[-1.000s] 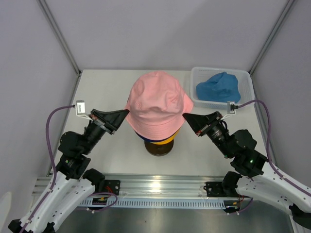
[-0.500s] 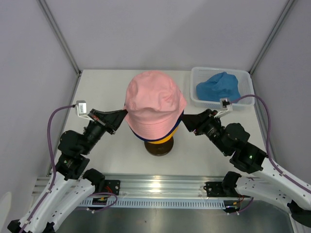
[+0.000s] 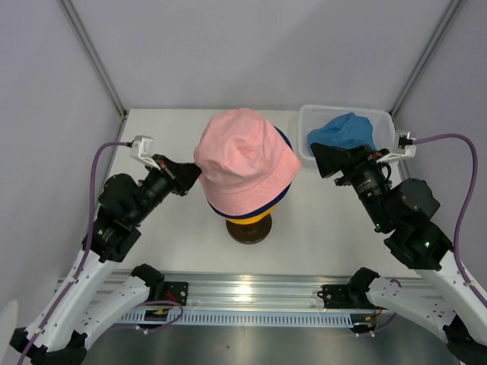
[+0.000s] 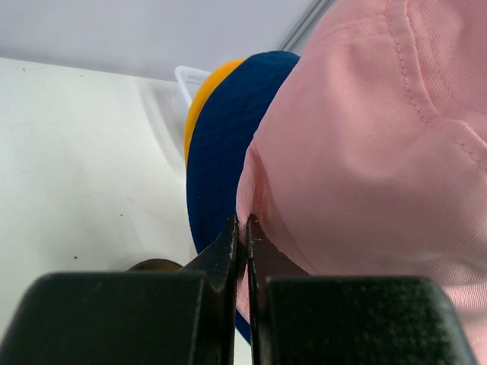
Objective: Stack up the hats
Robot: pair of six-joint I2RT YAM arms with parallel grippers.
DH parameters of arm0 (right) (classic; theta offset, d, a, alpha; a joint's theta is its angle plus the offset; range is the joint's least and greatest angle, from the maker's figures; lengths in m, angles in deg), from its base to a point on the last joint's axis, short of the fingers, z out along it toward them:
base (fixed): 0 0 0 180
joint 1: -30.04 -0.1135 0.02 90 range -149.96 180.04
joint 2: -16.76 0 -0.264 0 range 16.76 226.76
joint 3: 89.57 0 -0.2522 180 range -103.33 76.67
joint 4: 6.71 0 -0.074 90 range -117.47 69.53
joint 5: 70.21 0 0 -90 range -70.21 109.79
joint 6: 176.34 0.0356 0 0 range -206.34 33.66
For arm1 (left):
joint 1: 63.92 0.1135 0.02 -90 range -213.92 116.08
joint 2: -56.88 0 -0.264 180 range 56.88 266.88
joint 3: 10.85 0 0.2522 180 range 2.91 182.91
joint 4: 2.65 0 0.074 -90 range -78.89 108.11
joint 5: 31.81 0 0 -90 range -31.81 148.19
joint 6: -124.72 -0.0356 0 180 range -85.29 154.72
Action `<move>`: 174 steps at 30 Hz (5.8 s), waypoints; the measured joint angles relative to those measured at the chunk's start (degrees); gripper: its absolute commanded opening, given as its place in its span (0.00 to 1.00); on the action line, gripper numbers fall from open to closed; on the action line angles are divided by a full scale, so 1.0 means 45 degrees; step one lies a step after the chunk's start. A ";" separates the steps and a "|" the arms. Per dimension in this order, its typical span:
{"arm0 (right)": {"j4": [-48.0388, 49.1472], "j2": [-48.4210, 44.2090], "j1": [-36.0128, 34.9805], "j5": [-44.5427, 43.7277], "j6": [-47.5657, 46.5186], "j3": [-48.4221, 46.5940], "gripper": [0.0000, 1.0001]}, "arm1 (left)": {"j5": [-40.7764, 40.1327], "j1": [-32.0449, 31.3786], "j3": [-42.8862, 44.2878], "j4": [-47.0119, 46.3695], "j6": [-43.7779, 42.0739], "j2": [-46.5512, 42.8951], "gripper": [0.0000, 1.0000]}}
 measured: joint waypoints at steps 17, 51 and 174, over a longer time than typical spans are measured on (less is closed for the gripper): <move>0.4104 0.1399 0.3774 0.6343 0.5969 0.2521 0.92 | -0.0170 0.0044 0.3944 0.1219 -0.2584 0.2837 0.06; 0.8155 0.1972 0.3837 0.9326 0.5440 0.2599 0.87 | 0.5561 0.0053 1.4557 0.3808 -0.2637 0.7815 0.01; 0.6989 0.2749 0.1763 0.4284 0.7757 0.3113 0.00 | -0.2720 0.0287 0.4459 -0.1355 0.9777 0.3711 0.01</move>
